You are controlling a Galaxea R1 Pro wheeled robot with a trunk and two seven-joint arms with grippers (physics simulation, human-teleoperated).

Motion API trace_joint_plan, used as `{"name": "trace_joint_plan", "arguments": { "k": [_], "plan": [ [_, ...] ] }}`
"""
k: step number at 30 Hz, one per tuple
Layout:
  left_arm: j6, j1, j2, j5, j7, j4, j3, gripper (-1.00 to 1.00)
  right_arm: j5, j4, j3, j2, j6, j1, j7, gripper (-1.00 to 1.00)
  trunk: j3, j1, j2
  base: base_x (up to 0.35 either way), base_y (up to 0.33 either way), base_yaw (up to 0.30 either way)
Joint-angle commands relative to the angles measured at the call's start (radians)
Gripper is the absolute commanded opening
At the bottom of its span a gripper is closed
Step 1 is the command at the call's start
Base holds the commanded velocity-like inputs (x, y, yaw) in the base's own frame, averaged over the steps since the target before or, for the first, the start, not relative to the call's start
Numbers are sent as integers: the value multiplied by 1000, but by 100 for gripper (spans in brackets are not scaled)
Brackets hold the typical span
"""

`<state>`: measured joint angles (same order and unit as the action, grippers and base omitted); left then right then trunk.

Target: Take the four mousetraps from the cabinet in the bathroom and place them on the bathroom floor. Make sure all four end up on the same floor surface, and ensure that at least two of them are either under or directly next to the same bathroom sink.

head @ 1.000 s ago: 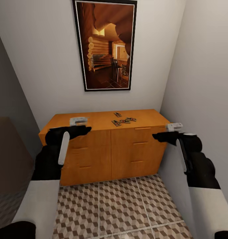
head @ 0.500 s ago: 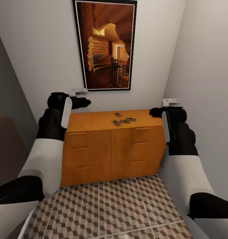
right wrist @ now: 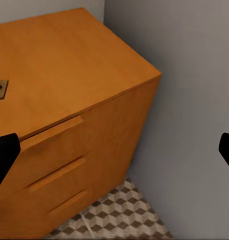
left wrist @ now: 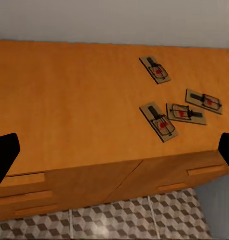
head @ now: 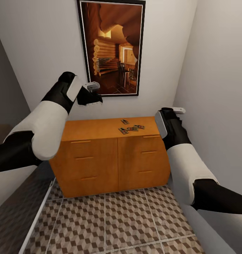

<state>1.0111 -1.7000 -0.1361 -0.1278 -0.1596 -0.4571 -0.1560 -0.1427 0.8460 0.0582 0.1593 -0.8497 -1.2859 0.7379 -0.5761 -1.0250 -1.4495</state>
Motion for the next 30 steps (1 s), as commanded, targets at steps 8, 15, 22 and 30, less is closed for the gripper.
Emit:
{"name": "trace_joint_plan", "arguments": {
  "k": [8,15,22,30],
  "plan": [
    [2,-1,14,-79,-11,157,-18,100,-54,-20,-1,0,3,-4,25,100,-1,0,-1,0,0,0],
    [-1,3,42,-86,-7,238,-19,100,-57,-20,-12,2,-53,-4,24,100,-1,0,-1,0,0,0],
    [-1,4,34,-87,-5,253,-20,100,-60,-18,-14,1,-72,3,21,100,-1,0,-1,138,-134,0],
    [1,5,9,-107,-4,251,-21,100,-60,-15,-15,-1,-76,4,17,100,-1,0,-1,127,-113,0]
  ]
}}
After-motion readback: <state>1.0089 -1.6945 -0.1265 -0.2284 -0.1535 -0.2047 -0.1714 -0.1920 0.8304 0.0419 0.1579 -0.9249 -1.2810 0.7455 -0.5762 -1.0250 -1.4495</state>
